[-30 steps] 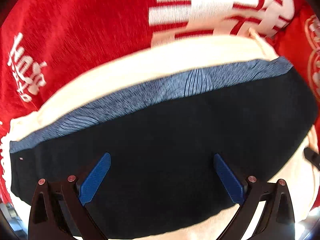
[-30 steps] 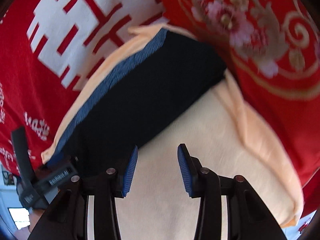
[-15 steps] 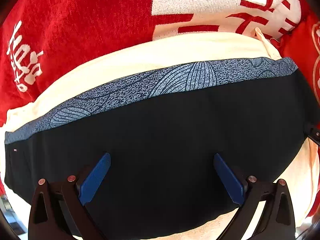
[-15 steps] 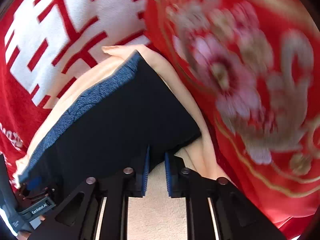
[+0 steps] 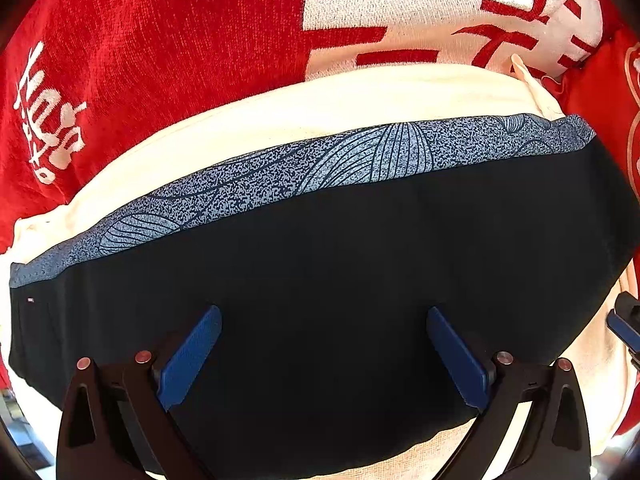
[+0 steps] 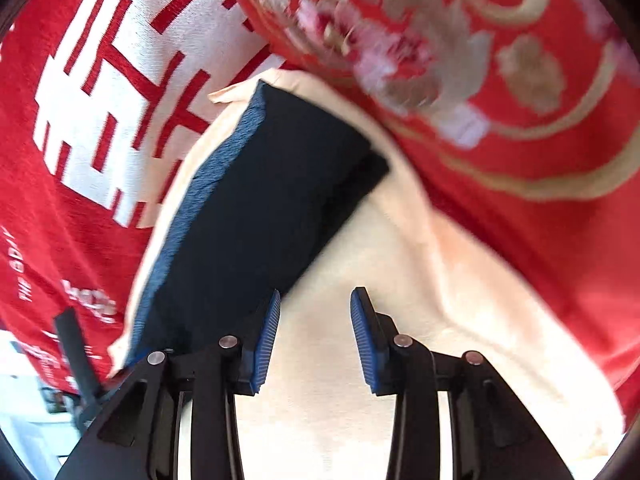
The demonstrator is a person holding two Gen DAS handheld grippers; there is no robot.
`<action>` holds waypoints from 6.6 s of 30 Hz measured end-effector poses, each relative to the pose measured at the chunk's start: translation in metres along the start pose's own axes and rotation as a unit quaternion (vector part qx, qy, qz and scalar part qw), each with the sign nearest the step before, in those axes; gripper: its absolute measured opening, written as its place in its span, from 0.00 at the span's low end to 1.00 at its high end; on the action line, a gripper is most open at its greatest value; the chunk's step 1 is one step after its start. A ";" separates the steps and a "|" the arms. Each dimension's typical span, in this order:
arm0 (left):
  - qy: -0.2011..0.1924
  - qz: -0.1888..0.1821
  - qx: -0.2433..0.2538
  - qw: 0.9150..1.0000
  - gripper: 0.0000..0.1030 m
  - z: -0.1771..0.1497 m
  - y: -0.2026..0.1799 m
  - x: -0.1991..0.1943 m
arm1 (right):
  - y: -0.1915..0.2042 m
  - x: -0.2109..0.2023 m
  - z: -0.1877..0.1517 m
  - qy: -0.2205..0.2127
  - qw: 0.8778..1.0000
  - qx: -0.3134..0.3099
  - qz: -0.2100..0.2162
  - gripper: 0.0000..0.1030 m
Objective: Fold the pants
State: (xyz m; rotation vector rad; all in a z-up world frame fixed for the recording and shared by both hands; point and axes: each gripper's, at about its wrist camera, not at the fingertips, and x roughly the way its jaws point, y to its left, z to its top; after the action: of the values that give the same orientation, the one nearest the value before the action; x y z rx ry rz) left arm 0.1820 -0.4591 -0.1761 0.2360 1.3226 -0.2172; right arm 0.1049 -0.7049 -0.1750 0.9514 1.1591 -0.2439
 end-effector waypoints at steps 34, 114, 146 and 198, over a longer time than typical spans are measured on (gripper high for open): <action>-0.010 -0.006 -0.011 1.000 1.00 -0.006 -0.002 0.002 | -0.027 0.023 0.003 -0.075 0.982 0.098 0.144 0.39; 0.027 -0.276 -0.056 0.959 0.13 -0.059 0.220 -0.034 | 0.231 0.052 -0.167 0.053 0.952 -0.299 -0.034 0.43; -0.002 -0.089 -0.081 0.993 0.65 -0.110 0.247 -0.056 | 0.277 0.096 -0.131 0.077 0.932 -0.351 -0.042 0.41; 0.030 -0.048 -0.262 0.963 0.65 -0.182 0.398 -0.034 | 0.378 0.154 -0.222 0.095 0.877 -0.442 -0.164 0.41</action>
State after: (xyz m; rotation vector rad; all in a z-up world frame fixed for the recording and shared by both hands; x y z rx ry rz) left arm 0.1201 -0.0249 -0.1660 -0.2735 1.4044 0.0644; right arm 0.2542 -0.2673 -0.1318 -0.0385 1.4150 0.1252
